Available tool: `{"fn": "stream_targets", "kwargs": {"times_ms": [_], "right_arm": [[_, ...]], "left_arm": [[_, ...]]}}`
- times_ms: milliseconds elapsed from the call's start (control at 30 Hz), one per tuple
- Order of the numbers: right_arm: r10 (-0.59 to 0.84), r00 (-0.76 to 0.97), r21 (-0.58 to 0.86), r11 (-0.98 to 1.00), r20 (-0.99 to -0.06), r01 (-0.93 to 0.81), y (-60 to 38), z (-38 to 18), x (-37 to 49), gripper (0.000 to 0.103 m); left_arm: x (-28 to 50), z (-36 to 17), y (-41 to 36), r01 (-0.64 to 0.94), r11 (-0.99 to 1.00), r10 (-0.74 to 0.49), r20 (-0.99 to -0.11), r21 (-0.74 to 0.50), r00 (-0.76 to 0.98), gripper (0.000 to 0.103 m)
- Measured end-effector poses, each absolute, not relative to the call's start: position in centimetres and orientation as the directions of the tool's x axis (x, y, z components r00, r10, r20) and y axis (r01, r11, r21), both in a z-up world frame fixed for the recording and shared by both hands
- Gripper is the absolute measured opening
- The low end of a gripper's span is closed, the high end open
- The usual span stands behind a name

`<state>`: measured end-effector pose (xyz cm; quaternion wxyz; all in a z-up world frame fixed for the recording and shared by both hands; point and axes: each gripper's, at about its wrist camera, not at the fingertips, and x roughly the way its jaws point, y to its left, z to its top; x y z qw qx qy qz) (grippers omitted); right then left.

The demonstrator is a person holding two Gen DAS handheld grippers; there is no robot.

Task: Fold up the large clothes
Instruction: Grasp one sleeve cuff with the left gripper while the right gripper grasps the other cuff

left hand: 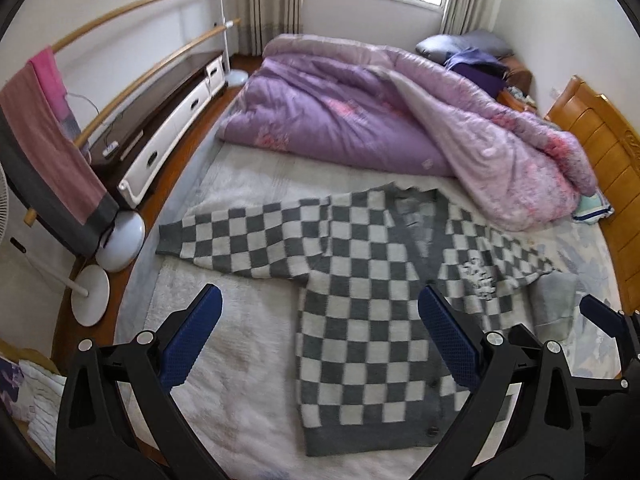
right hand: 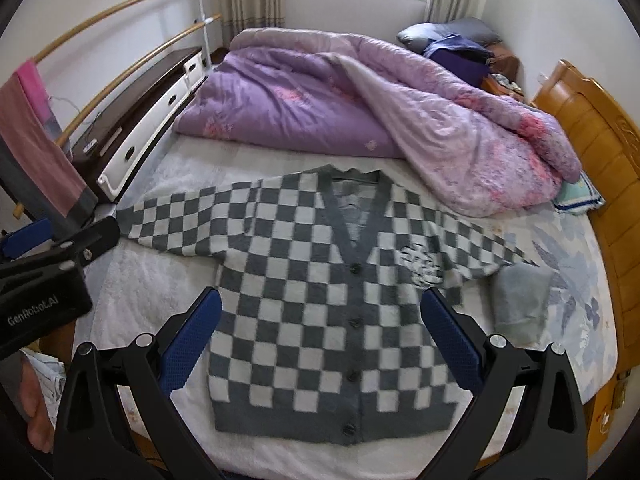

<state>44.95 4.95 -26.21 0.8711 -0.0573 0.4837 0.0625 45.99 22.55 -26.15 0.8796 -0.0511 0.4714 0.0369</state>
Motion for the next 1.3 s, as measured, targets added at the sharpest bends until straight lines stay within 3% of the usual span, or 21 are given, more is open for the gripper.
{"fn": "stream_targets", "kwargs": {"times_ms": [333, 400, 467, 633, 733, 867, 933, 967, 1000, 1067, 1100, 1133, 1167, 1300], "right_arm": [[0.099, 0.517, -0.039, 0.968, -0.85, -0.249, 14.7, -35.5, 52.4, 0.095], [0.115, 0.494, -0.033, 0.959, -0.862, -0.282, 16.2, -38.0, 54.0, 0.085], [0.143, 0.463, -0.002, 0.954, -0.875, -0.299, 17.2, -40.3, 55.5, 0.062], [0.224, 0.354, 0.102, 0.938, -0.908, -0.332, 18.9, -45.8, 58.9, 0.026], [0.261, 0.31, 0.149, 0.928, -0.914, -0.342, 19.7, -49.4, 60.6, 0.017], [0.28, 0.288, 0.182, 0.928, -0.916, -0.326, 20.0, -52.5, 61.9, 0.017], [0.297, 0.272, 0.205, 0.925, -0.915, -0.321, 20.0, -54.0, 62.5, 0.017], [0.301, 0.27, 0.209, 0.924, -0.915, -0.321, 20.0, -54.5, 62.7, 0.017], [0.307, 0.265, 0.217, 0.922, -0.914, -0.322, 20.0, -55.0, 62.9, 0.017], [0.327, 0.254, 0.237, 0.915, -0.91, -0.326, 19.9, -56.1, 63.4, 0.017], [0.333, 0.249, 0.245, 0.913, -0.91, -0.326, 19.8, -56.5, 63.6, 0.017], [0.343, 0.242, 0.258, 0.91, -0.907, -0.324, 19.7, -57.0, 63.9, 0.017], [0.348, 0.239, 0.264, 0.909, -0.906, -0.323, 19.5, -57.3, 64.1, 0.017], [0.382, 0.225, 0.308, 0.901, -0.896, -0.305, 18.9, -58.4, 65.0, 0.008]], "left_arm": [[51.9, -38.9, 34.8, -0.262, 0.955, -0.003, -0.892, -0.136, 0.452, 0.098], [52.9, -42.2, 38.5, -0.34, 0.927, 0.0, -0.905, -0.16, 0.425, 0.098], [53.4, -45.1, 42.3, -0.42, 0.892, 0.018, -0.915, -0.168, 0.404, 0.098], [54.8, -52.1, 51.5, -0.622, 0.77, 0.113, -0.93, -0.14, 0.349, 0.098], [56.2, -55.5, 55.2, -0.684, 0.715, 0.13, -0.935, -0.143, 0.33, 0.098], [58.3, -58.9, 57.9, -0.719, 0.681, 0.127, -0.944, -0.14, 0.304, 0.097], [59.4, -60.3, 58.7, -0.731, 0.67, 0.134, -0.948, -0.126, 0.287, 0.087], [60.0, -61.2, 59.0, -0.73, 0.67, 0.12, -0.951, -0.135, 0.286, 0.071], [60.5, -62.1, 59.3, -0.73, 0.668, 0.099, -0.955, -0.144, 0.28, 0.062], [61.1, -63.1, 59.3, -0.745, 0.651, 0.099, -0.958, -0.143, 0.27, 0.059], [61.3, -63.1, 59.3, -0.747, 0.651, 0.126, -0.951, -0.135, 0.282, 0.051], [61.4, -63.0, 59.3, -0.738, 0.661, 0.135, -0.946, -0.137, 0.296, 0.039], [61.6, -62.8, 59.4, -0.715, 0.677, 0.116, -0.935, -0.173, 0.335, 0.009], [60.9, -59.5, 59.4, -0.702, 0.678, 0.14, -0.9, -0.217, 0.414, 0.009]]}}
